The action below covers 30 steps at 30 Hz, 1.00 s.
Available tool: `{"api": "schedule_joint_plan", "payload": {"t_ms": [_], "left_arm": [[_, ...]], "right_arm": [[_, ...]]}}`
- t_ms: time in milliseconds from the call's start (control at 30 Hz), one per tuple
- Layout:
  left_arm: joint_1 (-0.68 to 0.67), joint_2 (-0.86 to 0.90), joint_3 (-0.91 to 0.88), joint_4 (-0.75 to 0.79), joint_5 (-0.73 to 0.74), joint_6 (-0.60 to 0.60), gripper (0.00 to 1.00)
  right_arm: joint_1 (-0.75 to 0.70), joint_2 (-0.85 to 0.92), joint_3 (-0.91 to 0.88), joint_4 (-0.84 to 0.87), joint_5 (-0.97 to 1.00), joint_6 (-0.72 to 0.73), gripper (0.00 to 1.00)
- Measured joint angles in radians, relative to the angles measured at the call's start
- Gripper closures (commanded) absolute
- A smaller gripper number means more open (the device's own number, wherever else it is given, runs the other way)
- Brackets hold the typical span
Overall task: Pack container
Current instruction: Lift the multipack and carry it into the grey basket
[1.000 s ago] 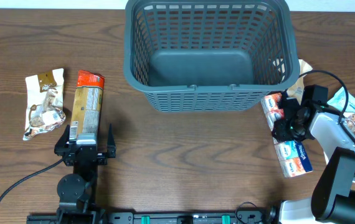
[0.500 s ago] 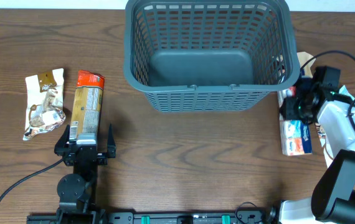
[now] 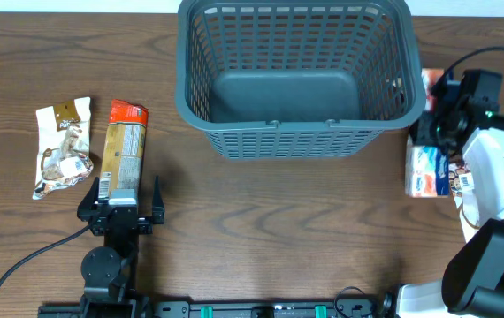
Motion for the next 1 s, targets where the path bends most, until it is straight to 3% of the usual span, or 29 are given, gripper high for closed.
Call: {"api": "schedule_joint_plan", "payload": {"t_ms": [300, 667, 833, 1000], "left_arm": [[0.0, 0.0, 0.0, 0.0, 0.0, 0.0, 0.01], [0.0, 0.0, 0.0, 0.0, 0.0, 0.0, 0.01], [0.0, 0.0, 0.0, 0.0, 0.001, 0.0, 0.01], [0.0, 0.0, 0.0, 0.0, 0.001, 0.0, 0.01]], "right_arm": [[0.0, 0.0, 0.235, -0.097, 0.119, 0.129, 0.99], [0.0, 0.0, 0.472, -0.231, 0.217, 0.172, 0.99], [0.001, -0.02, 0.566, -0.235, 0.21, 0.138, 0.99], [0.035, -0.072, 0.63, -0.24, 0.08, 0.022, 0.99]]}}
